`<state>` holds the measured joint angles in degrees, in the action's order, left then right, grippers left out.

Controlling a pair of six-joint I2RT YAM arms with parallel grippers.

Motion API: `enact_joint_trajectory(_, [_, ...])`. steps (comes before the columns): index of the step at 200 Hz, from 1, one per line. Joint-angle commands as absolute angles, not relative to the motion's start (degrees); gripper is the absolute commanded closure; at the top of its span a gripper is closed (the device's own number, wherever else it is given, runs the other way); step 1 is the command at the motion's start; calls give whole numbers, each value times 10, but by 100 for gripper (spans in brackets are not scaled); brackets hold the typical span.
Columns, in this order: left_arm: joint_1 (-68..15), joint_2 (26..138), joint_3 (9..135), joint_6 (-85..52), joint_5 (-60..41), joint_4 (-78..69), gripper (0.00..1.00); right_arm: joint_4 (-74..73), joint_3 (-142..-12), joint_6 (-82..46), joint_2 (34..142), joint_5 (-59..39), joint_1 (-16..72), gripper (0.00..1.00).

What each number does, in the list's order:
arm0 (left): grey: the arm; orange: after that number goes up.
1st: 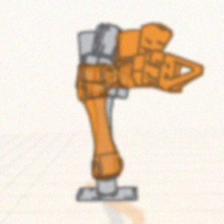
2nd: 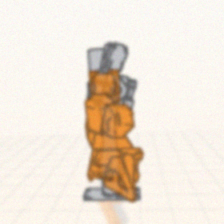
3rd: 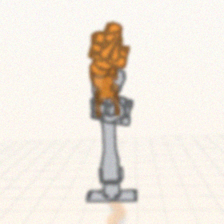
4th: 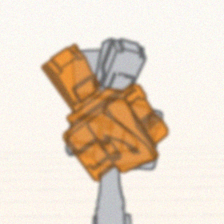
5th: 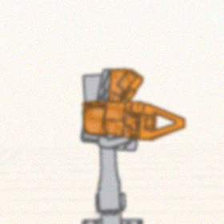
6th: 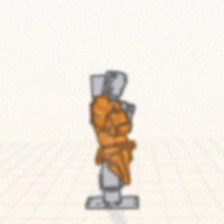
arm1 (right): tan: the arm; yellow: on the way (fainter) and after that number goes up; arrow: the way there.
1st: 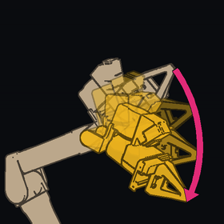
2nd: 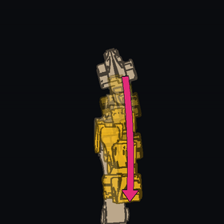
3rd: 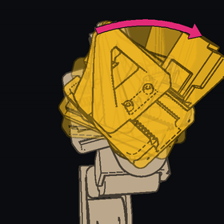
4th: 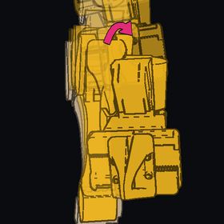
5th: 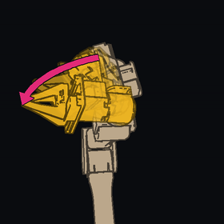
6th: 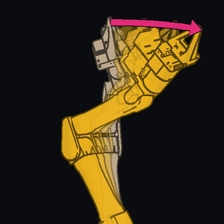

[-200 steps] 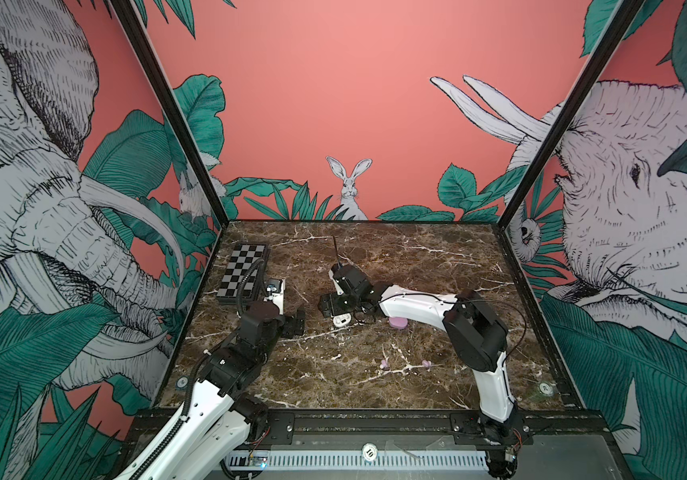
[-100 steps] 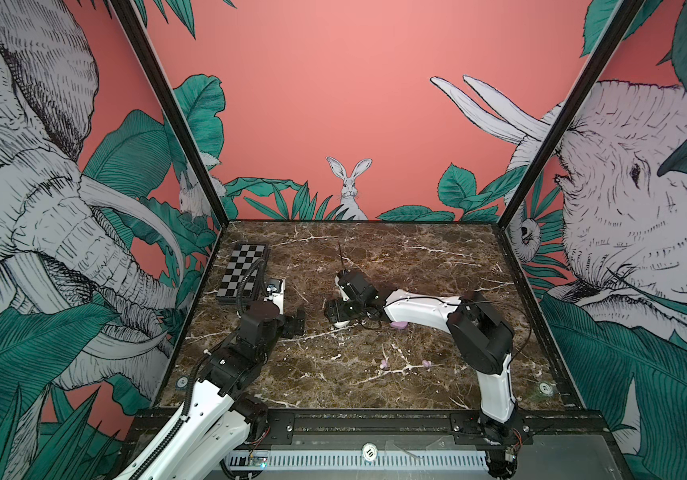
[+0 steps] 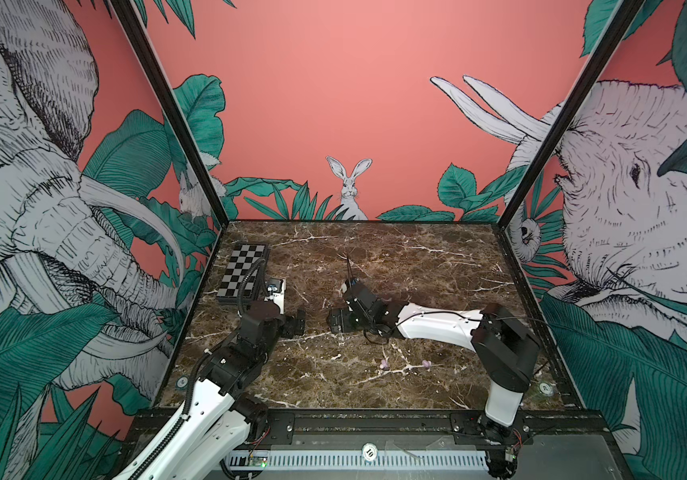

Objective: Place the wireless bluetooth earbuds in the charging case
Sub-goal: 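Raise the right gripper off the closed pink case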

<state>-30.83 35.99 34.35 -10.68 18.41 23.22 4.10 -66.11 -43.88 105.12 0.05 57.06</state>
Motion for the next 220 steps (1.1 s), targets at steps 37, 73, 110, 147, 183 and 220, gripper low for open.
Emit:
enact_joint_trajectory(37, [-310,358,355,-103,184,226,1,20,-678,-475,1086,12,598,2])
enact_joint_trajectory(73, [-310,354,353,-103,186,227,1,0,-680,-490,1106,10,601,2])
enact_joint_trajectory(110, [-310,355,353,-103,185,226,1,-6,-695,-504,1130,-5,602,2])
enact_joint_trajectory(147, [-310,356,354,-104,183,227,1,-16,-705,-507,1139,-8,602,2])
enact_joint_trajectory(183, [-310,357,354,-104,183,227,1,-26,-721,-519,1155,-22,606,2])
enact_joint_trajectory(220, [-310,358,354,-103,182,227,1,-48,-726,-544,1165,-34,611,2])
